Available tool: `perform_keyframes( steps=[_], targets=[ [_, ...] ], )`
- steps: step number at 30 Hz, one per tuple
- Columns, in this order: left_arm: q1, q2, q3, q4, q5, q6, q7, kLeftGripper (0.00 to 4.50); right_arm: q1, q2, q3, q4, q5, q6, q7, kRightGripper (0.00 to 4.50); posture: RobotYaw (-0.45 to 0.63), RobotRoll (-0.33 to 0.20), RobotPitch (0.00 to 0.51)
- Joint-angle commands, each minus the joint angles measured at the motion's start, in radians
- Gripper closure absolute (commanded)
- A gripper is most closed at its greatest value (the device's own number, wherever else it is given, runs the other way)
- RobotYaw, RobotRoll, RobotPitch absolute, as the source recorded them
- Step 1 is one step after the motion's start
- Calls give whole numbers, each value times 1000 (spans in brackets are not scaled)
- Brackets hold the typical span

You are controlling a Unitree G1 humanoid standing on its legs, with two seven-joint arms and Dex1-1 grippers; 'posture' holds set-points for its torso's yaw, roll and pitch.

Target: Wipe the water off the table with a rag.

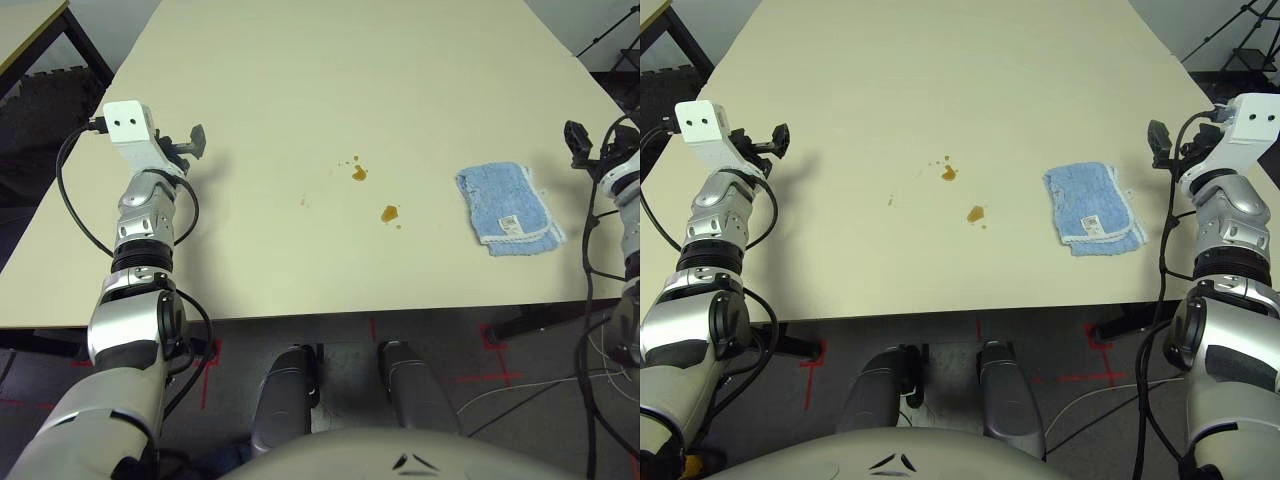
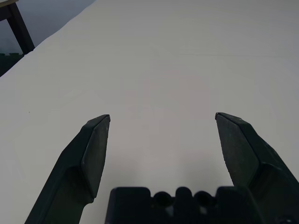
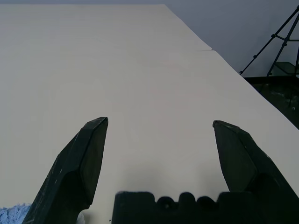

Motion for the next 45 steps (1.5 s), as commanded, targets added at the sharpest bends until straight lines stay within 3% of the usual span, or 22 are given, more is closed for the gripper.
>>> perform_keyframes(
  steps=[1, 13, 19, 27, 33, 37, 45],
  targets=[
    [-6, -5, -7, 10, 11, -9, 4, 0, 5, 2, 1, 6, 1, 1, 0, 26, -211, 0, 161],
    [-65, -17, -34, 40, 20, -2, -33, 0, 27, 3, -4, -44, 9, 17, -4, 26, -250, 0, 163],
    [-77, 15, -43, 36, -2, 9, -208, 0, 13, 30, 4, -56, 6, 20, -9, 26, -214, 0, 140],
    [24, 76, -88, -197, -103, 186, -630, 0, -28, -1, 8, -21, -3, 31, 14, 26, -202, 0, 132],
    [212, 158, -198, -501, -152, 320, -932, 0, -52, -18, 15, 5, -12, 37, 27, 26, -191, 0, 134],
    [235, 174, -219, -553, -152, 358, -971, 0, -55, -25, 24, -1, -9, 69, 55, 26, -194, 0, 134],
    [227, 151, -233, -554, -139, 361, -963, 0, -9, -78, 57, -136, 22, 306, 218, 26, -207, 0, 132]
  ],
)
